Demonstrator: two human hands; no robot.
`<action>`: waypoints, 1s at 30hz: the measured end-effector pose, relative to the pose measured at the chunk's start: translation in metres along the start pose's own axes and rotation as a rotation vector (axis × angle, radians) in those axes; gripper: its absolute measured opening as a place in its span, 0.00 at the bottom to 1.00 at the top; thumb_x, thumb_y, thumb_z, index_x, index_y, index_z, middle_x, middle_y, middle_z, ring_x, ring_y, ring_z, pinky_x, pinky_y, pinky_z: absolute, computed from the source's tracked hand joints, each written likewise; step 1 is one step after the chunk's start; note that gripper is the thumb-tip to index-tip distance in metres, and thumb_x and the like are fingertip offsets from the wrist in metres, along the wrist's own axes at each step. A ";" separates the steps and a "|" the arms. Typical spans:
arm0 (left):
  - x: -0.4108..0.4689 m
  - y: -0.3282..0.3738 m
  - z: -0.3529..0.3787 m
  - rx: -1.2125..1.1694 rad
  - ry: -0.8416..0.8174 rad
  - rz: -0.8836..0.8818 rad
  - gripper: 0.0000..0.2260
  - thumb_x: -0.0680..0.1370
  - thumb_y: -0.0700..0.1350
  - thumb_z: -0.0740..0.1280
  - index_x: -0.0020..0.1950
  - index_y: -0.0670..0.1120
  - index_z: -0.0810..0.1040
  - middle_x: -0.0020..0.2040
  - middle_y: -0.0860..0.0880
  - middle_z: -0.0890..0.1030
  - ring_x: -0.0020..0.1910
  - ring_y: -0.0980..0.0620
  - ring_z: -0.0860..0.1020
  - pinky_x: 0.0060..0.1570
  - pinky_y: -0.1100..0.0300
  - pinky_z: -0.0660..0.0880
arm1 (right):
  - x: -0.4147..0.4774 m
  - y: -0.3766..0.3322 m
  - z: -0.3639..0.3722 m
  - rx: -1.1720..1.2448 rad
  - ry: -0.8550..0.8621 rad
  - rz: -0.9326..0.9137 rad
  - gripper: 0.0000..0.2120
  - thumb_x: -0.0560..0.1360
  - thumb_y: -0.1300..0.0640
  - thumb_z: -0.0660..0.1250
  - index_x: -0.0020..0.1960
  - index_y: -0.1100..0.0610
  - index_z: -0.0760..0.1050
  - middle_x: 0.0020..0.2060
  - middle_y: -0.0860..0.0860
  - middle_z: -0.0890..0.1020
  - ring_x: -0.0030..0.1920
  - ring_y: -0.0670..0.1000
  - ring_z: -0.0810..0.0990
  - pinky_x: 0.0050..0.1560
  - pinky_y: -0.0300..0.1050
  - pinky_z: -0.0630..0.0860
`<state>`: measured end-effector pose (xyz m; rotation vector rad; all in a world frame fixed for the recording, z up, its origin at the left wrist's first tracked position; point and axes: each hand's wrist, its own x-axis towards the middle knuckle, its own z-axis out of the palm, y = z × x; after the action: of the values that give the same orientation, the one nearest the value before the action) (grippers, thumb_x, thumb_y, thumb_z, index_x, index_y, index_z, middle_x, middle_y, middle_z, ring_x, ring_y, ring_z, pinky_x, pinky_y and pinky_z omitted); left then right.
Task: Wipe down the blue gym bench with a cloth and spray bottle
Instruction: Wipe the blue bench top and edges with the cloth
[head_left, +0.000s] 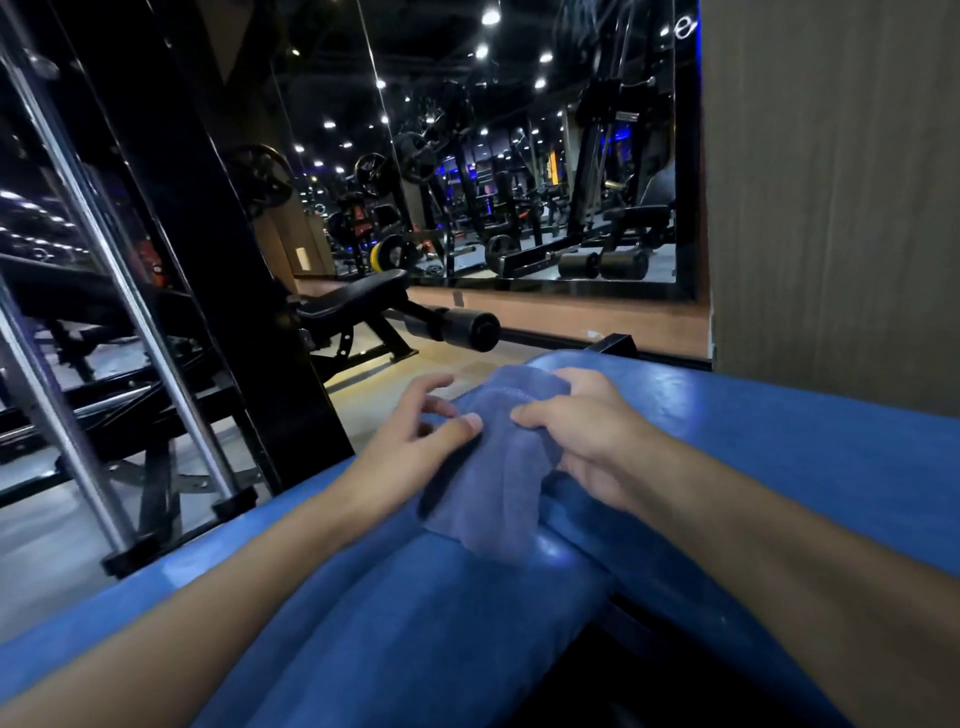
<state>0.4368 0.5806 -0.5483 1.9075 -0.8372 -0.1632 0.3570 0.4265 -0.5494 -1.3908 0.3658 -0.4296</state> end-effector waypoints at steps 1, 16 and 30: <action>-0.001 -0.001 -0.006 -0.063 0.017 -0.082 0.34 0.69 0.61 0.72 0.72 0.54 0.67 0.60 0.52 0.78 0.53 0.58 0.78 0.57 0.61 0.73 | 0.001 -0.002 0.001 0.001 -0.052 -0.011 0.19 0.68 0.66 0.69 0.58 0.59 0.74 0.52 0.60 0.82 0.52 0.58 0.82 0.48 0.56 0.81; -0.098 -0.015 -0.029 0.676 0.036 -0.205 0.28 0.77 0.44 0.69 0.74 0.45 0.61 0.67 0.42 0.71 0.66 0.44 0.72 0.58 0.58 0.67 | -0.043 0.029 0.024 -1.180 -0.187 -0.473 0.23 0.77 0.44 0.60 0.70 0.48 0.66 0.69 0.50 0.72 0.70 0.58 0.67 0.67 0.57 0.65; -0.134 -0.035 -0.039 0.885 -0.156 -0.217 0.29 0.70 0.64 0.54 0.70 0.58 0.66 0.67 0.55 0.71 0.66 0.50 0.71 0.65 0.47 0.68 | -0.053 0.064 0.021 -1.565 -0.424 -0.360 0.26 0.78 0.37 0.47 0.75 0.38 0.52 0.78 0.50 0.54 0.78 0.54 0.48 0.74 0.63 0.39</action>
<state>0.3705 0.7009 -0.5916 2.8495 -0.8801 -0.0724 0.3258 0.4790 -0.6102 -3.0333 0.0276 -0.0426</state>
